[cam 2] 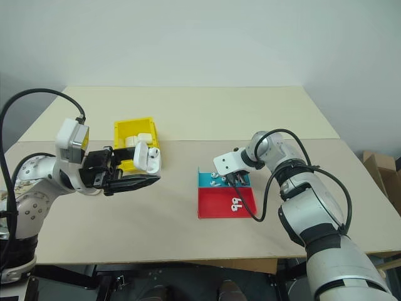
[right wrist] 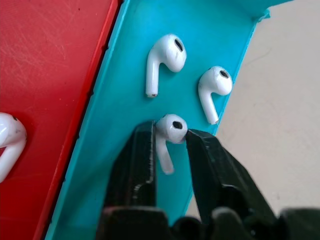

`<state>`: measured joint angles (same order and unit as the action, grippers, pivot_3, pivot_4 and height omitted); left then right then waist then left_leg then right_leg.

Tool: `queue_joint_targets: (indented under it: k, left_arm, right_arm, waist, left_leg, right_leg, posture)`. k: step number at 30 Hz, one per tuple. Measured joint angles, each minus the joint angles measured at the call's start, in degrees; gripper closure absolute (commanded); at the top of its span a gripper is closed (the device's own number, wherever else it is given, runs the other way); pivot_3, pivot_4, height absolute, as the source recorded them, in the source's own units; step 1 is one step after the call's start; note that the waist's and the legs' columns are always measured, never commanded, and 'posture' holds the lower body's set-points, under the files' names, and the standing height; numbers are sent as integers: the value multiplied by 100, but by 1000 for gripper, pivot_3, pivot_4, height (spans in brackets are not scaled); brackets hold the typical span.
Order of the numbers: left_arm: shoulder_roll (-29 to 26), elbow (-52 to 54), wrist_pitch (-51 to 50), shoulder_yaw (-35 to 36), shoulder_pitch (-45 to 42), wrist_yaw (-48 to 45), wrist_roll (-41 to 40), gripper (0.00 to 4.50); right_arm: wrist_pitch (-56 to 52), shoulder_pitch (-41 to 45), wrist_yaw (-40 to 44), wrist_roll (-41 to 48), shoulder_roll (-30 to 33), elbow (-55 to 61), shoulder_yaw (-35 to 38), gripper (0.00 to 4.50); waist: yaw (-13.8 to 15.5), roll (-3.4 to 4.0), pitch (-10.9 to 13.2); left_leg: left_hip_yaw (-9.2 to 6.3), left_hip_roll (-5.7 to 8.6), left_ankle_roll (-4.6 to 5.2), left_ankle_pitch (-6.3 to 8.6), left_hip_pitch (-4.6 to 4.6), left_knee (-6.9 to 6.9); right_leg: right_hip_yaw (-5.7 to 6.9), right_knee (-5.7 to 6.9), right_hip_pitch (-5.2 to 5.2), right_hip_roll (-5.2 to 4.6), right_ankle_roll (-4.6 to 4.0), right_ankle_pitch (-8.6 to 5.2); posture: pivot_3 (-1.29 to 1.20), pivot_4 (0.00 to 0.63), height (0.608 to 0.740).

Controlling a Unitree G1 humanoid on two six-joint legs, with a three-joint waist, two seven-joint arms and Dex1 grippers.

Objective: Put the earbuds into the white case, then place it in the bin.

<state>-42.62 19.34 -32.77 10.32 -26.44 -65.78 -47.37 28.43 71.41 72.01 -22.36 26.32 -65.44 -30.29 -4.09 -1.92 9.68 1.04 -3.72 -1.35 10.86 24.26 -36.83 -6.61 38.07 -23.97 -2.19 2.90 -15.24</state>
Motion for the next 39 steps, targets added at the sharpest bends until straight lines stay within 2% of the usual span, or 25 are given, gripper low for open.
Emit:
queue_joint_targets:
  k: [6,10,13,16,18,21,23,26,29,32,39]
  left_arm:
    - [0,-3,0,-6,-5,-21,0,1718]
    - [37,-63,0,-53,-125,-72,-4,1718]
    - [154,-241,5,-142,-321,-148,1,1718]
    - [286,-461,15,-300,-488,-264,16,1718]
    - [389,-625,40,-384,-600,-319,56,1718]
    - [600,-982,180,-627,-908,-437,257,1718]
    - [737,-1213,255,-756,-1116,-503,364,1718]
    - [949,-1611,342,-906,-1402,-591,528,1718]
    - [1160,-1894,426,-1046,-1662,-681,677,1718]
    - [1223,-2045,466,-1075,-1790,-773,714,1718]
    - [1250,-2171,503,-1108,-1823,-926,819,1718]
  right_arm:
    - [-69,-70,27,61,9,37,165,3883]
    - [-605,-397,311,521,234,626,617,3883]
    - [-1869,-958,759,1448,620,2150,1353,3883]
    - [-4097,-1901,841,2934,919,4435,2353,3883]
    - [-5509,-2327,510,3924,897,5595,2978,3883]
    - [-7657,-2715,-750,5884,375,7298,4192,3883]
    - [-8418,-2844,-1659,6812,-58,8034,4677,3883]
    - [-8940,-3055,-2811,7710,-629,8792,4790,3883]
    - [-9050,-3188,-3614,8168,-929,9266,4635,3883]
    - [-9039,-3229,-4061,8239,-978,9420,4428,3883]
    - [-8837,-3400,-4291,8205,-761,9418,4154,3883]
  waist:
    - [2,0,0]
    - [20,2,1]
    - [71,2,1]
    - [159,2,1]
    - [167,2,1]
    - [147,2,1]
    - [147,3,1]
    - [144,3,0]
    - [153,3,0]
    - [151,3,0]
    - [149,3,0]
  left_leg:
    - [0,0,0,0,1,0]
    - [-1,1,0,0,7,0]
    - [-7,1,0,0,9,0]
    - [-19,0,1,0,14,0]
    - [-20,0,1,0,13,-1]
    - [-24,0,0,-1,3,-4]
    - [-27,0,0,-1,-3,-3]
    - [-29,1,0,-1,3,-3]
    - [-29,1,0,-1,20,-3]
    - [-31,1,0,-1,34,-3]
    - [-33,1,1,-1,35,-4]
  right_leg:
    - [0,0,0,0,0,0]
    - [1,-2,-2,-1,0,0]
    - [7,-4,0,-1,1,0]
    - [18,-2,-1,-1,1,-1]
    - [19,0,0,0,0,0]
    - [21,2,9,1,-5,3]
    - [23,0,19,4,-5,3]
    - [23,-2,16,5,-4,2]
    - [24,-6,1,4,-3,2]
    - [25,-6,-12,4,-3,2]
    - [27,-7,-10,4,-3,2]
  posture:
    - [0,150,740]
    - [0,150,740]
    - [0,150,740]
    - [0,150,740]
    - [0,150,740]
    - [0,150,740]
    - [0,150,740]
    - [0,150,740]
    - [0,150,740]
    - [0,150,740]
    - [0,150,740]
